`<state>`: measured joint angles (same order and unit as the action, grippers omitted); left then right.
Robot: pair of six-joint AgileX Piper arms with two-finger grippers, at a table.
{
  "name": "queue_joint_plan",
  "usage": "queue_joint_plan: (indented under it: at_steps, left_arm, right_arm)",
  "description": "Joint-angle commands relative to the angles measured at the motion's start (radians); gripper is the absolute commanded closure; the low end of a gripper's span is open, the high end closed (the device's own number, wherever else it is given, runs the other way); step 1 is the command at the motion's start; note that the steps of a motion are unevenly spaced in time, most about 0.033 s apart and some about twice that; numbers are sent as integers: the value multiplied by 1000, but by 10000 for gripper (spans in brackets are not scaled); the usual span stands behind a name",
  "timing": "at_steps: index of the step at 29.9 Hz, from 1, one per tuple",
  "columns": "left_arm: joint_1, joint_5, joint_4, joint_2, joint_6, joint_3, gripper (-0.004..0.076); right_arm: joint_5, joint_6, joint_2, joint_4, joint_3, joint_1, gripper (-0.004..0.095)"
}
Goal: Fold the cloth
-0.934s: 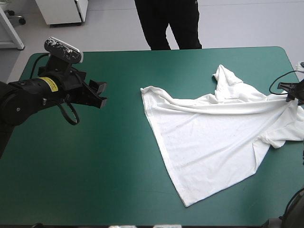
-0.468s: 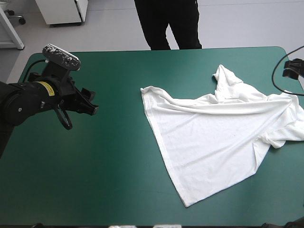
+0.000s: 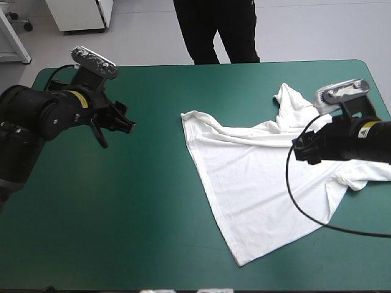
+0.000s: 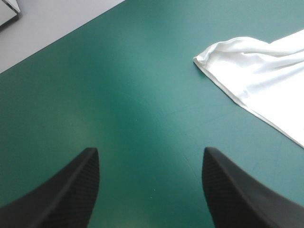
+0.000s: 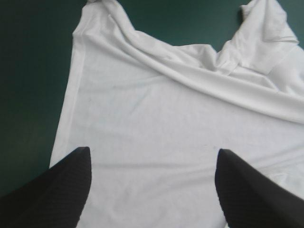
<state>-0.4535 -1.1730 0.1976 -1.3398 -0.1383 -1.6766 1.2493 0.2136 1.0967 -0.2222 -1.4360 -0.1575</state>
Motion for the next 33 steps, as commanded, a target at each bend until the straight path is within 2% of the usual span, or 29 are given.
queue_joint_plan:
  at_steps: [1,11,15,17,20,26,33]
  left_arm:
    - [-5,51,-6,-41,-29,-66,266]
    - [-5,58,-86,-330,-121,-287,266]
    - [-3,78,-115,-448,-136,-360,266]
    - [-3,92,-121,-509,-159,-382,266]
    - [8,123,-124,-597,-176,-388,266]
    - [38,181,-135,-742,-232,-399,266]
    - [56,189,-242,-870,-301,-503,266]
  right_arm:
    - [-2,20,-62,-4,34,-53,233]
    - [-2,53,-92,-70,86,-179,233]
    - [-2,57,-92,8,86,-259,233]
    - [-2,104,-90,60,96,-293,233]
    - [-2,159,-90,72,143,-307,233]
    - [-2,226,-90,10,309,-340,234]
    - [-2,224,-90,8,421,-364,249]
